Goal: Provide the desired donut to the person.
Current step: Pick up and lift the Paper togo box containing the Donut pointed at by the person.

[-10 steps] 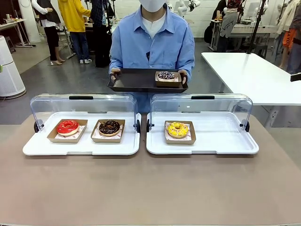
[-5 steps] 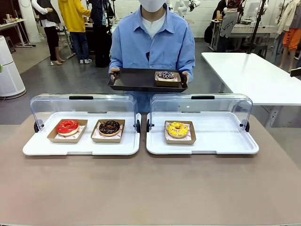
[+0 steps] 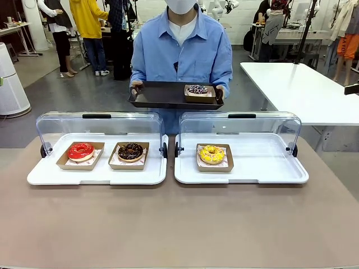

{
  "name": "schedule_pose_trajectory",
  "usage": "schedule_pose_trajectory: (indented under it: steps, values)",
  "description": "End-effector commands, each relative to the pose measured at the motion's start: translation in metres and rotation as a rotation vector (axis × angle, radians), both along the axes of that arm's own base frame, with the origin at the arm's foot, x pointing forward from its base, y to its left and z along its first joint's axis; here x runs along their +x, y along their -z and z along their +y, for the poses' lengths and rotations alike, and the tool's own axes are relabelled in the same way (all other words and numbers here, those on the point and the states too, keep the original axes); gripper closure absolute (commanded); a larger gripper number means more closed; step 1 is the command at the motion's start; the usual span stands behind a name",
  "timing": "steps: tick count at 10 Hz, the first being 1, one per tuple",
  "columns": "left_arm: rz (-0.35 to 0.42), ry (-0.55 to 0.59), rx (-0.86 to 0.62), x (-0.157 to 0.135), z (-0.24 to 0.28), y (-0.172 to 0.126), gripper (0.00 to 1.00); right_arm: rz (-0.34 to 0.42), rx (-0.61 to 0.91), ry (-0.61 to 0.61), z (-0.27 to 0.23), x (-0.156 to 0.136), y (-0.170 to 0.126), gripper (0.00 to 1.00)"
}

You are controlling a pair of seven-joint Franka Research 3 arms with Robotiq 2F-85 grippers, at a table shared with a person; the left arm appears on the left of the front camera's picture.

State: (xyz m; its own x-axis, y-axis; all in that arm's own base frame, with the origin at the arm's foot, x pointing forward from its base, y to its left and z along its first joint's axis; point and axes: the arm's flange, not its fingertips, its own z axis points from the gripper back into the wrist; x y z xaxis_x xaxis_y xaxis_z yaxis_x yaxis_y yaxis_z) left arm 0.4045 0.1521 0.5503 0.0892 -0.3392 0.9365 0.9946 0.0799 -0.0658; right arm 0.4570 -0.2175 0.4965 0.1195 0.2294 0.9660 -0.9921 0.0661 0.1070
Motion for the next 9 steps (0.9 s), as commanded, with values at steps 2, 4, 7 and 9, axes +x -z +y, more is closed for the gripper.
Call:
schedule_pose_trajectory:
  steps: [2, 4, 7, 9]
  values:
    - [-0.004, 0.003, -0.005, -0.002, 0.000, -0.002, 0.00, 0.041, -0.047, 0.056, 0.026, -0.016, -0.004, 0.00]
    - [-0.004, 0.003, -0.005, -0.002, 0.000, -0.002, 0.00, 0.044, -0.060, 0.061, 0.033, -0.017, -0.006, 0.00]
    - [-0.004, 0.003, -0.005, -0.002, 0.000, -0.002, 0.00, 0.016, -0.032, 0.047, 0.016, -0.010, -0.006, 0.00]
    - [-0.004, 0.003, -0.005, -0.002, 0.000, -0.002, 0.00, 0.016, -0.032, 0.047, 0.016, -0.010, -0.006, 0.00]
